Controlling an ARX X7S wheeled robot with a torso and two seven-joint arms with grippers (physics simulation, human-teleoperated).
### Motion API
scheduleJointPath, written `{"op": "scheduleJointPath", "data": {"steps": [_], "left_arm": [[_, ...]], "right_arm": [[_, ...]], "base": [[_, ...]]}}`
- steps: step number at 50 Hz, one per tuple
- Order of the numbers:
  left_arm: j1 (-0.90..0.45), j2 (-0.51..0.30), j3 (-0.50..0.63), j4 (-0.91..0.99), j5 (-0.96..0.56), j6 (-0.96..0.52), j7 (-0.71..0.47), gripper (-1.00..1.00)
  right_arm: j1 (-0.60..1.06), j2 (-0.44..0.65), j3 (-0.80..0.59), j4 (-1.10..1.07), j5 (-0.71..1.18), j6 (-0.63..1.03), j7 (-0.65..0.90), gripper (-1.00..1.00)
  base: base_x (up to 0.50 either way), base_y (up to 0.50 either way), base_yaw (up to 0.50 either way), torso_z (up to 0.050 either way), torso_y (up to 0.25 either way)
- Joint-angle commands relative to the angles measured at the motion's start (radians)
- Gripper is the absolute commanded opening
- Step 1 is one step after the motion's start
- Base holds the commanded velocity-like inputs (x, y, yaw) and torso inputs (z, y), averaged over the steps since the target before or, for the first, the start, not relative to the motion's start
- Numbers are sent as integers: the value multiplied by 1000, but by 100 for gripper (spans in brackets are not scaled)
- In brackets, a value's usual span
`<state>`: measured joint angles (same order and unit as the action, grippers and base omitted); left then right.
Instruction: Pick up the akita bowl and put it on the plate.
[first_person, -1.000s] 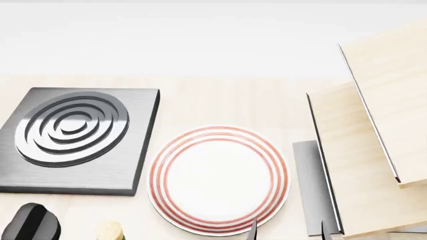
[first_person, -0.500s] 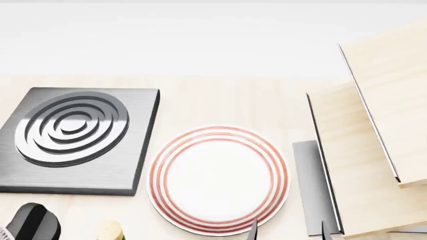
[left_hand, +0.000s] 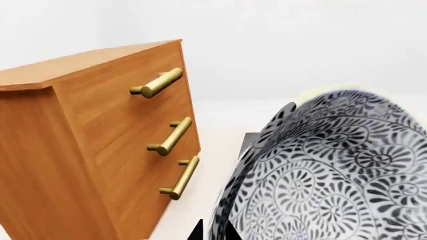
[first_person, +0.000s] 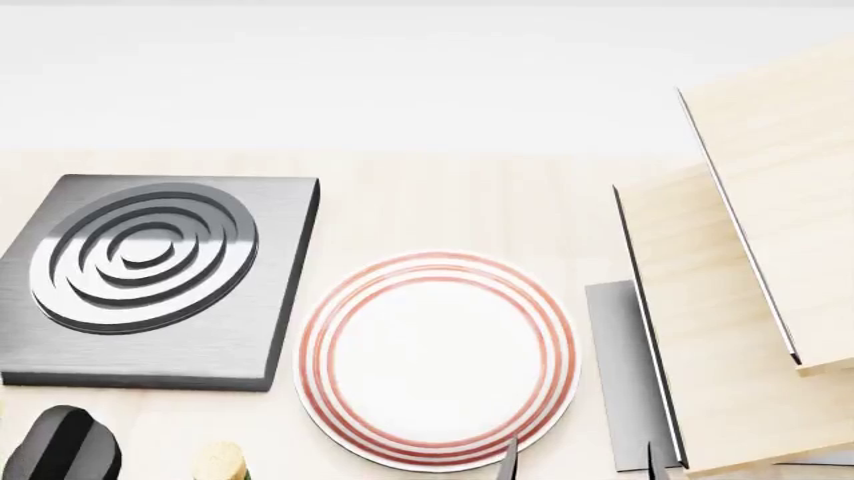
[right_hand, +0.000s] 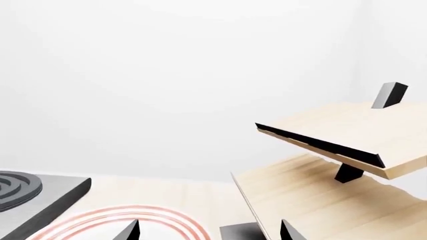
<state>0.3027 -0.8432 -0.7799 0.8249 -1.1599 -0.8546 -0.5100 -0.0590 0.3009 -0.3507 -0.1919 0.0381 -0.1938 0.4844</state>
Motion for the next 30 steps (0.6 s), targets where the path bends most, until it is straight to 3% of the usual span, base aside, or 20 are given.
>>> {"op": "scheduleJointPath", "data": {"steps": [1, 19, 30], "left_arm": [[-76, 18, -3, 14, 43, 74, -6, -100], [-336, -24, 175, -95, -13, 118, -69, -100], [-622, -65, 383, -249, -94, 91, -114, -100]], "right_arm": [[-1, 4, -2, -2, 3, -2, 4, 100], [-3, 7, -10, 8, 4, -17, 7, 100], [1, 6, -15, 19, 7, -20, 8, 100]], "base": [[0, 0, 0, 0, 0], [0, 0, 0, 0, 0], [0, 0, 0, 0, 0]]}}
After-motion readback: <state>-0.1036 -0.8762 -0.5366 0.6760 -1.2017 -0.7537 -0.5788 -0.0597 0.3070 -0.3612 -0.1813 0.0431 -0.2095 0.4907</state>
